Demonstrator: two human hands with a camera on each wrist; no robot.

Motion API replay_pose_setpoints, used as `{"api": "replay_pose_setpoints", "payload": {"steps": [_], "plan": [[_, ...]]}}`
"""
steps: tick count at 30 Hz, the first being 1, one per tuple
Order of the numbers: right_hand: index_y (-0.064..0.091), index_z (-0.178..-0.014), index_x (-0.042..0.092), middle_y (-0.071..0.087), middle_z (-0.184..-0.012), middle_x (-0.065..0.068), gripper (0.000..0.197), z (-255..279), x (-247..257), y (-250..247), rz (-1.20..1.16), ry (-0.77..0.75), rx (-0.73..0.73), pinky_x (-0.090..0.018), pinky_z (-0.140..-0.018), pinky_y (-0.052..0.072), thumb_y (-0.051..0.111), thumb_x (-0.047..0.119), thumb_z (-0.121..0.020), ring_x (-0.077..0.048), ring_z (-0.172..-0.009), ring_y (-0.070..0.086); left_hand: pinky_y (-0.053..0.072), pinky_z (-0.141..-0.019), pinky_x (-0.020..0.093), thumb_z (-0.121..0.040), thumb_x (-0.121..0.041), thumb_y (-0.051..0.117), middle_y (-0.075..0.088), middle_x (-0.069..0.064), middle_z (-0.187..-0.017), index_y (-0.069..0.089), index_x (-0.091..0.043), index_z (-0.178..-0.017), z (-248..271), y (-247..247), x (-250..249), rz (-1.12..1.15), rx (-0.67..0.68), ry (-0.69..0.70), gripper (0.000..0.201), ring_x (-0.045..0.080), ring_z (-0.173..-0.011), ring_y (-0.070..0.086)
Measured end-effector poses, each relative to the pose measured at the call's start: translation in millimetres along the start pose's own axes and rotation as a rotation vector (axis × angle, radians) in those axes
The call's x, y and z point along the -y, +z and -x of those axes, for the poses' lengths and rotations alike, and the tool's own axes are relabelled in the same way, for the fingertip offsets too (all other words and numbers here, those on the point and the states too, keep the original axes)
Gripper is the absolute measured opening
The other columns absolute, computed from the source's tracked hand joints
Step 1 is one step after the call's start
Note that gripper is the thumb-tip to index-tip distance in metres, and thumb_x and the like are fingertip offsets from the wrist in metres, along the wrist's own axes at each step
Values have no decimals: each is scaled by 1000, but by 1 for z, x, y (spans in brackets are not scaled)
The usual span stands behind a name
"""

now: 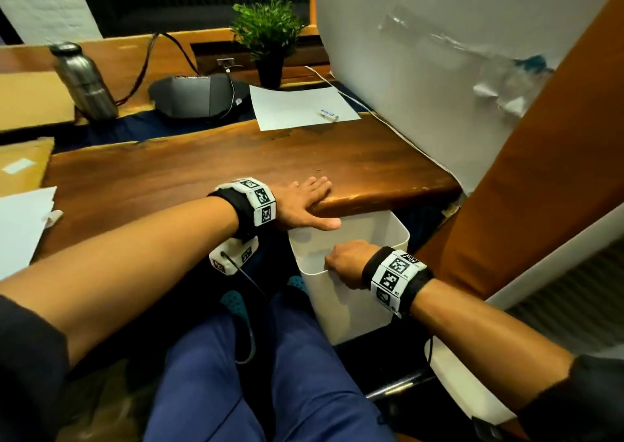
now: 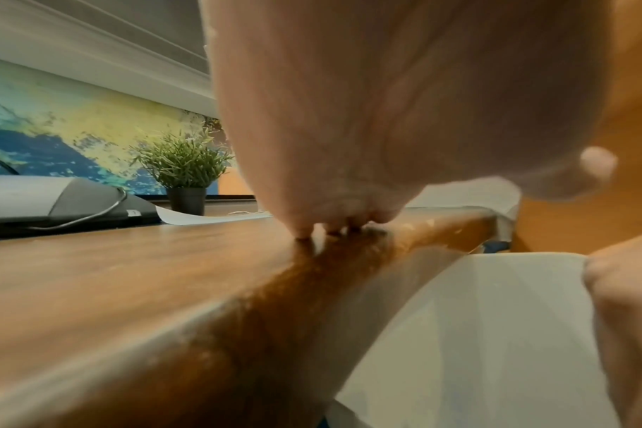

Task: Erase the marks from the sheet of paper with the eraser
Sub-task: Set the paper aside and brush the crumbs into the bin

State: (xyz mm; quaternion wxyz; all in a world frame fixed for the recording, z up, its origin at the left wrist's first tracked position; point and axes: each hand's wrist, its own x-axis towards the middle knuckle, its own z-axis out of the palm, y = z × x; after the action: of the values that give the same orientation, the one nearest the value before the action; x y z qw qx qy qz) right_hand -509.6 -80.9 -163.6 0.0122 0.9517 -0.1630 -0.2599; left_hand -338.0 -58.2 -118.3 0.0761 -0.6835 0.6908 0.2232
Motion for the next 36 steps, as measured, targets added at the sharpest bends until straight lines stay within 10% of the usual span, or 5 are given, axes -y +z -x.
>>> {"api": "replay_pose_setpoints", "payload": {"steps": [17,22,28,32,36], "plan": [[66,-112,4,66,-116,-13,21,16,-12,-26,-165,-12,46,-33,-85,47,60,8,-92,-30,-109,60,-11,-120,40,-46,-104,2,-18,3,-162,-8,-16,-156,-21,8,-7,-62,-38,113,141,19,-149,-17],[57,-130,7,57,-134,-11,35,17,-11,-30,-172,-4,51,-27,-94,41,58,13,-96,-28,-124,54,-12,-118,32,-61,-98,7,-12,-5,-163,-5,-23,-156,-13,6,-15,79,-55,290,122,8,-148,-11],[68,-107,4,68,-113,-16,19,14,-10,-35,-88,-22,29,-28,-73,41,57,10,-93,-34,-107,62,-6,-120,46,-66,-94,2,-15,12,-162,-6,-10,-155,-27,5,-15,-15,-143,-101,123,29,-149,-13],[44,-144,4,43,-150,-15,46,13,-7,-34,37,27,132,-32,-109,28,50,19,-102,-30,-139,38,-8,-120,39,-84,-79,8,-14,6,-163,-4,-13,-156,-24,24,-35,1,-104,105,98,19,-149,-14],[53,-138,7,51,-142,-18,41,21,-6,-37,-37,34,95,-38,-100,39,55,17,-98,-35,-130,47,-3,-121,32,-100,-57,20,4,0,-164,10,-18,-157,-13,14,-39,177,-85,255,70,12,-150,1]]}}
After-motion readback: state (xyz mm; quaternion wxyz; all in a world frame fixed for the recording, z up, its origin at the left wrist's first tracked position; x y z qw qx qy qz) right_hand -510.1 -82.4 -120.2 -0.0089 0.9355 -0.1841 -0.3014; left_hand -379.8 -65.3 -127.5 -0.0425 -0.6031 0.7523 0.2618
